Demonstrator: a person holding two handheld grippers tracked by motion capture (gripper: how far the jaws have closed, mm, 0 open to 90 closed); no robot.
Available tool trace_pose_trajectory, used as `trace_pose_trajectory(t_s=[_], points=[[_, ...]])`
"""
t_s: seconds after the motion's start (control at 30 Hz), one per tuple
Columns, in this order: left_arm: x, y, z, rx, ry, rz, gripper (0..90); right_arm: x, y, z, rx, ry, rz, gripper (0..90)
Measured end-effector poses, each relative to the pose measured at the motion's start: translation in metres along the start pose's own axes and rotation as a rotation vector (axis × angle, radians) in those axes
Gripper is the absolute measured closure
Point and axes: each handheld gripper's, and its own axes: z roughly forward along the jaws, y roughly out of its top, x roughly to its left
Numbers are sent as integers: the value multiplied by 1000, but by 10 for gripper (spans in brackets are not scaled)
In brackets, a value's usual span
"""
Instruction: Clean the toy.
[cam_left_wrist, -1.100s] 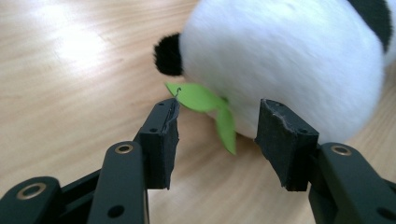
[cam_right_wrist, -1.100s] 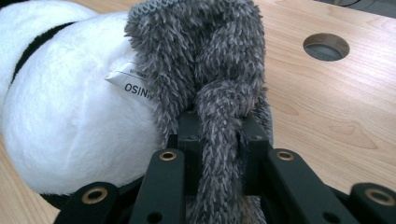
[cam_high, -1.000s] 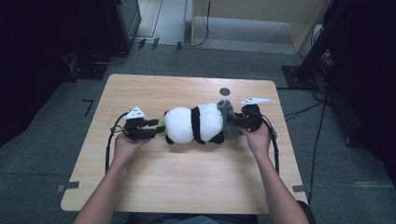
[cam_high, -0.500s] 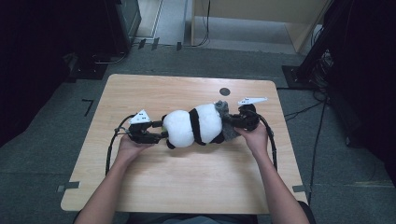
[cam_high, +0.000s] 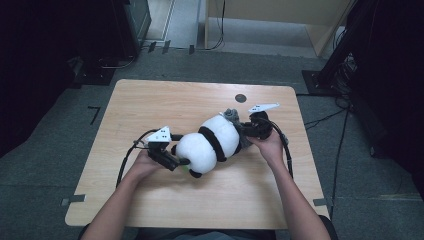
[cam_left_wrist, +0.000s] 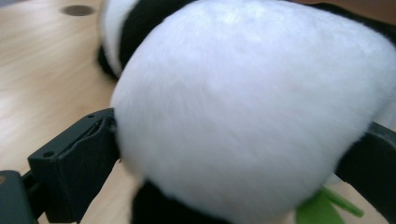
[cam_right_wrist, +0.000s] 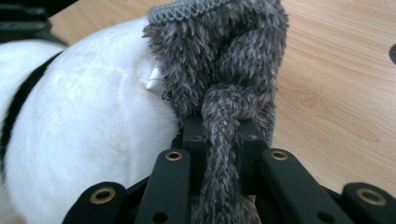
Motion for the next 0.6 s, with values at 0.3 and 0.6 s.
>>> trace_pose_trajectory(t_s=[0.3, 0.6], points=[[-11, 8, 4, 42, -31, 16, 334, -1, 2, -2, -21, -106, 14, 791], [-8, 20, -15, -24, 95, -48, 447, -5, 7, -35, -108, -219, 27, 783]])
